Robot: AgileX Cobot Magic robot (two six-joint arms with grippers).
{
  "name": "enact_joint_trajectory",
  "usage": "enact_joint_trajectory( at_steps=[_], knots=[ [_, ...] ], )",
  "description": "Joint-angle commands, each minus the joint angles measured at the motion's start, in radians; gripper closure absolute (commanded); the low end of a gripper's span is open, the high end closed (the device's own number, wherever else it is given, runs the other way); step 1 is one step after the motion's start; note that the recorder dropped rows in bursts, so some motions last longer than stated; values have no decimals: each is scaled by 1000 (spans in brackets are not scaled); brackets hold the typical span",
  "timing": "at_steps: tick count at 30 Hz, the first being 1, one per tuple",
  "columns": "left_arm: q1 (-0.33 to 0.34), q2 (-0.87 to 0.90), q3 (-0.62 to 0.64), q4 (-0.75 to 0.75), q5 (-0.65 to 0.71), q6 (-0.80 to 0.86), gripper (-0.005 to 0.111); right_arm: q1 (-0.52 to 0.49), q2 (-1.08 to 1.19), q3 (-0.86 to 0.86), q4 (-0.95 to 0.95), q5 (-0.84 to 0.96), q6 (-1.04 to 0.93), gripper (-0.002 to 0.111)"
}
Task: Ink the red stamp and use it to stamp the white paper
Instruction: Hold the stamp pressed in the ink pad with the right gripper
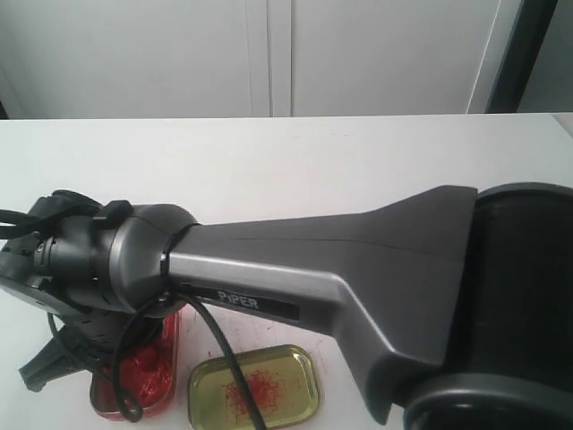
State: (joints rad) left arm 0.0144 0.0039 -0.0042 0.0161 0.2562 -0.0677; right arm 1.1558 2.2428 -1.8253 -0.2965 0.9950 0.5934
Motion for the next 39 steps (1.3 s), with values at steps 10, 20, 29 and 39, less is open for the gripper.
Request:
enact_joint_trajectory(
  at_steps=[10, 20, 29, 39],
  knots=[
    [1, -4, 4, 0, 0, -3, 107, 48, -16, 49, -159, -32, 111, 108],
    [1, -4, 4, 0, 0, -3, 107, 62, -16, 74, -199, -39, 127, 108],
    [1, -4, 4, 0, 0, -3, 107, 62, -19, 104, -201, -59, 148, 108],
    [1, -4, 4, 0, 0, -3, 107, 62, -30, 104, -205, -63, 178, 108]
  ],
)
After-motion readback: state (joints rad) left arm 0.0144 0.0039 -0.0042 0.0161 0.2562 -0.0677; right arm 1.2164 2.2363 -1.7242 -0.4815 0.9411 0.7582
